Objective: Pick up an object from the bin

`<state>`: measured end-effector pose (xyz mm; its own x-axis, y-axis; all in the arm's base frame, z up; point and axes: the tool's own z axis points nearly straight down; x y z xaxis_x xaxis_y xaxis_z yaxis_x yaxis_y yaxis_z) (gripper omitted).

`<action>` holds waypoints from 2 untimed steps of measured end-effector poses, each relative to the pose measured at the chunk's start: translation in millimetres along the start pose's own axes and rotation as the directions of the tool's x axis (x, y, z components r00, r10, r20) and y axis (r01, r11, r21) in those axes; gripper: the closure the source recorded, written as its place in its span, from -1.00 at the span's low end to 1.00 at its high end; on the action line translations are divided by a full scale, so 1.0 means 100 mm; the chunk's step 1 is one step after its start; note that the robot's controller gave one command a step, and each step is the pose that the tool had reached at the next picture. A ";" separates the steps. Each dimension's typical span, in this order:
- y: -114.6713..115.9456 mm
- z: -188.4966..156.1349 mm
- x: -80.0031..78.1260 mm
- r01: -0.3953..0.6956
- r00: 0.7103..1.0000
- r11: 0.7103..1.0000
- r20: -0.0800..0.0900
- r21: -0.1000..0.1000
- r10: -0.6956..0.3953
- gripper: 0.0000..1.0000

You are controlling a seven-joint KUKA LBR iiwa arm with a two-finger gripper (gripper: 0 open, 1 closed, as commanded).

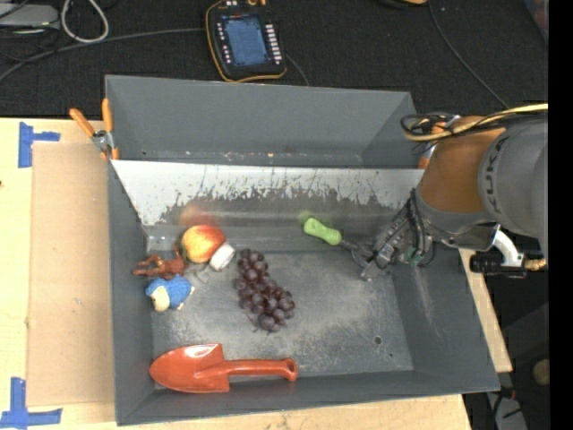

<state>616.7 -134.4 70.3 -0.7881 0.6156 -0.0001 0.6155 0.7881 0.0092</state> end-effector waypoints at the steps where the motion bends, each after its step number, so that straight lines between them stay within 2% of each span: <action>1: 0.00 0.00 0.00 0.001 1.000 1.000 0.000 0.000 -0.001 1.00; 2: 0.00 -0.07 0.01 0.002 1.000 1.000 -0.001 0.001 -0.002 1.00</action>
Offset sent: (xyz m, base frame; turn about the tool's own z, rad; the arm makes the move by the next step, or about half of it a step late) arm -0.0001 -0.0002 0.0234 -0.0007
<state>615.9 -134.1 76.9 -0.7894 0.6139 0.0011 0.6139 0.7893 0.0080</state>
